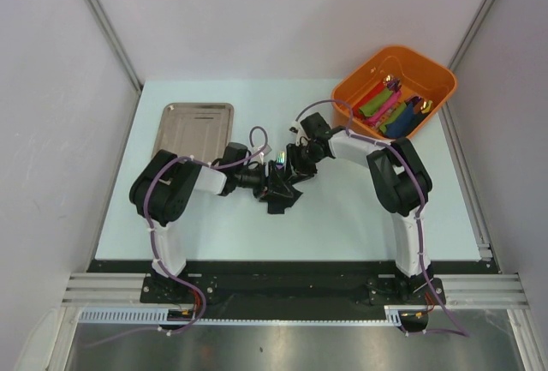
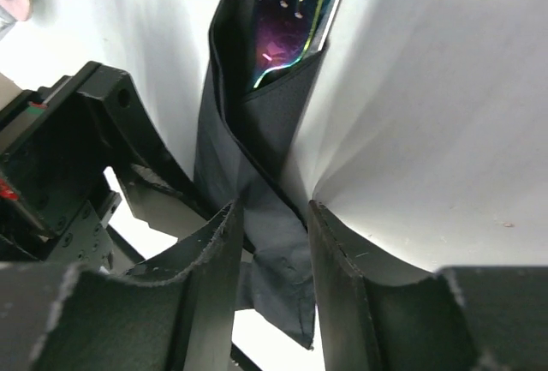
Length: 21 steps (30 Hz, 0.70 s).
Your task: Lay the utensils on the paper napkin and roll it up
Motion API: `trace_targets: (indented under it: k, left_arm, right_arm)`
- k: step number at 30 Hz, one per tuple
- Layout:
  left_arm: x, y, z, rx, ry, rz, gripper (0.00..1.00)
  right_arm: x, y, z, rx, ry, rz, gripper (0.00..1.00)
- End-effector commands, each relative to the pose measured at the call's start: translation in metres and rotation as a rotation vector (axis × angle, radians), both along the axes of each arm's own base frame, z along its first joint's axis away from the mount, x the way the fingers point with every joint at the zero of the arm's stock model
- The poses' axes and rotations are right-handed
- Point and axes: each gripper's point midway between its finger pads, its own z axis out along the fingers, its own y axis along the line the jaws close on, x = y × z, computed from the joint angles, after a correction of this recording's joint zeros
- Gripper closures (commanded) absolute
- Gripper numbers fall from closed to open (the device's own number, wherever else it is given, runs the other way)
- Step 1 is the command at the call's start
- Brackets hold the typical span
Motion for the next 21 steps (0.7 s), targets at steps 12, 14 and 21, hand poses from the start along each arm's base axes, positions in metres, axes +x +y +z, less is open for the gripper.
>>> trace_targets:
  k: [12,14,21]
  left_arm:
    - [-0.006,0.011,-0.03,0.092,-0.006,0.028,0.69]
    - [-0.006,0.012,-0.031,0.092,-0.001,0.027,0.7]
    - [-0.005,0.013,-0.03,0.087,-0.013,0.021,0.73]
  right_arm:
    - [0.007,0.003,0.008,-0.012,-0.078,0.023,0.63]
    - [0.01,0.003,0.009,-0.01,-0.083,0.018,0.63]
    - [0.017,0.008,0.011,-0.009,-0.112,0.031,0.66]
